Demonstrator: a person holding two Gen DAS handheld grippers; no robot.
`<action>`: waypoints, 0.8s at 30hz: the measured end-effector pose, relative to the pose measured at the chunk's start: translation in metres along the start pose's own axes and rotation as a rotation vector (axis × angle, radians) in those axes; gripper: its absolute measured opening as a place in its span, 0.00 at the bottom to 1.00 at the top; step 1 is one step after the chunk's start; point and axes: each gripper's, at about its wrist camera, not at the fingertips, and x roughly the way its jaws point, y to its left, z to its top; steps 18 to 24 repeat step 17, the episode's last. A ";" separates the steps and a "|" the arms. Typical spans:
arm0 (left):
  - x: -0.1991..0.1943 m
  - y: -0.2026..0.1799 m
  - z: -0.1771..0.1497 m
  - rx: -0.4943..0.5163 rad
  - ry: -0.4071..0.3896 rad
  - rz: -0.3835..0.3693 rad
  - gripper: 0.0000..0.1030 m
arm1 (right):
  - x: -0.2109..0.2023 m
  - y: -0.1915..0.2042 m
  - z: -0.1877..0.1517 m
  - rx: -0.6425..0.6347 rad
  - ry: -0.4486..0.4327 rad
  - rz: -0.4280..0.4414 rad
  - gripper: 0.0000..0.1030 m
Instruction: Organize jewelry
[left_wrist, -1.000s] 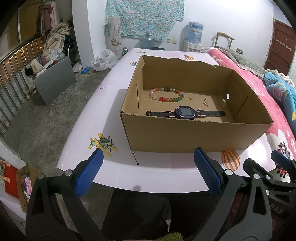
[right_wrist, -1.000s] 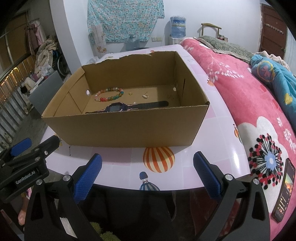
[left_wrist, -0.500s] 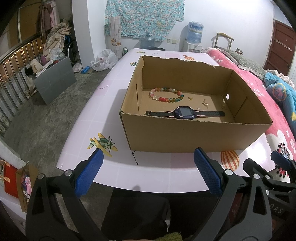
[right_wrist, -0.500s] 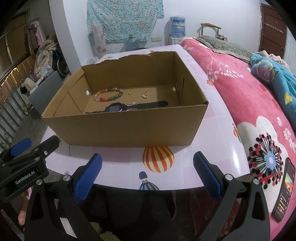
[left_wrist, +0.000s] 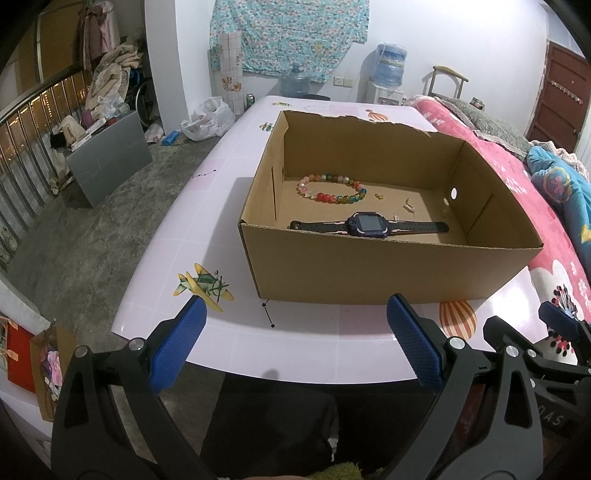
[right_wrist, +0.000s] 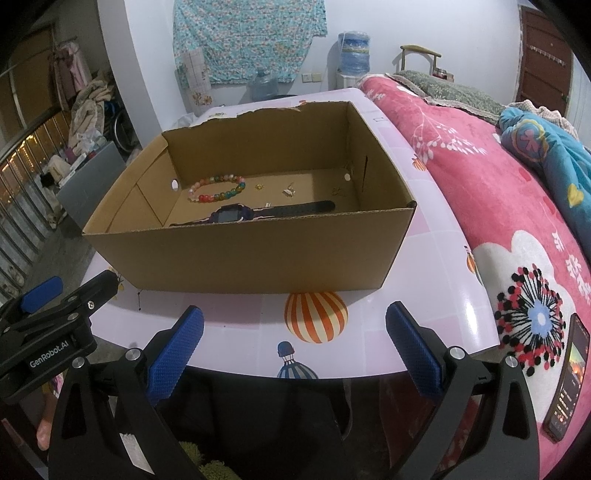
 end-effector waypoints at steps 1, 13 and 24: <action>0.000 0.000 0.000 0.000 0.000 0.000 0.92 | 0.000 0.000 0.000 -0.001 0.000 -0.001 0.93; 0.000 -0.001 -0.001 -0.005 0.001 0.000 0.92 | -0.001 0.000 0.000 -0.002 0.000 -0.001 0.93; -0.001 -0.005 -0.001 -0.010 0.003 0.001 0.92 | -0.001 0.000 0.002 0.002 0.003 -0.002 0.93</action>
